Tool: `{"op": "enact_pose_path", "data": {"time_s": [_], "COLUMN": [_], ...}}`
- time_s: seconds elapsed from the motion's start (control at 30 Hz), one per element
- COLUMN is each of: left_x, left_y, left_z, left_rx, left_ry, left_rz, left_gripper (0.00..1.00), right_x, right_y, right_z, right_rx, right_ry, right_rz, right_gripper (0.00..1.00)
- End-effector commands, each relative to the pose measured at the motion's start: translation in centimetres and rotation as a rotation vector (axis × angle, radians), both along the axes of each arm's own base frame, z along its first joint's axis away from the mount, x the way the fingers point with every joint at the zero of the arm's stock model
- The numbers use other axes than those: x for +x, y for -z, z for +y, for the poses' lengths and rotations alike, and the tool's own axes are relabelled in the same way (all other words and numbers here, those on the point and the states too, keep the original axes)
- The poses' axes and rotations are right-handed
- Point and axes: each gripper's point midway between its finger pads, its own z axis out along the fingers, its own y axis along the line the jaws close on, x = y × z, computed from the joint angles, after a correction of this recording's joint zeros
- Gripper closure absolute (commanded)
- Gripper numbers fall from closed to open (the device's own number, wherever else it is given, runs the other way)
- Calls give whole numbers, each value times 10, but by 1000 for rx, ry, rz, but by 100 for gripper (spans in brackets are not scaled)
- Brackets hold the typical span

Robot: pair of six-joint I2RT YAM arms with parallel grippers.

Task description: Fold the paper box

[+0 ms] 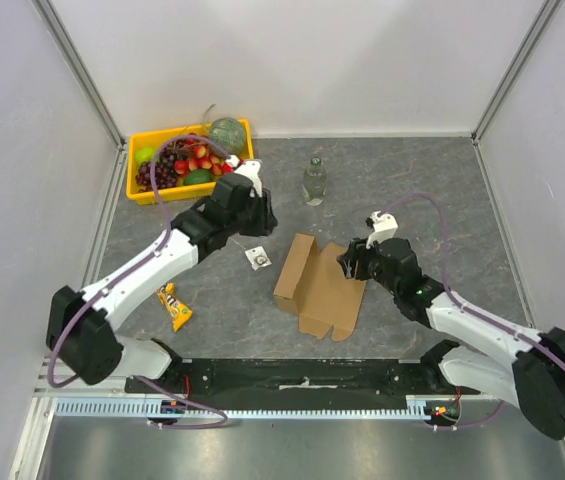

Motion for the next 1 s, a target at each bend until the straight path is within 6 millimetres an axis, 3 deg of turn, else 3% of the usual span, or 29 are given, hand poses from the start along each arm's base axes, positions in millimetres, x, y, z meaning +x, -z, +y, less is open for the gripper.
{"op": "enact_pose_path", "data": {"time_s": [0.0,0.1,0.17,0.43,0.67,0.97], "left_x": [-40,-67,-77,-95,-87,-80], "left_y": [-31,-24,-7,34,53,59], "left_z": [-30,-53,-60,-78,-87,-82], "left_rx": [111,211,299,585,719,791], "left_ry": [108,168,177,181,177,161], "left_rz": [-157,-175,-157,-142,-146,-165], "left_gripper": [50,39,35,22,22,38], "right_x": [-20,-25,-26,-25,-26,-26], "right_y": [13,1,-11,-57,-63,-60], "right_z": [-44,-57,-67,-95,-107,-108], "right_rx": [-20,17,44,109,116,128], "right_ry": [243,336,407,557,591,590], "right_rz": [162,173,165,108,91,102], "right_gripper": [39,36,35,30,30,30]}}
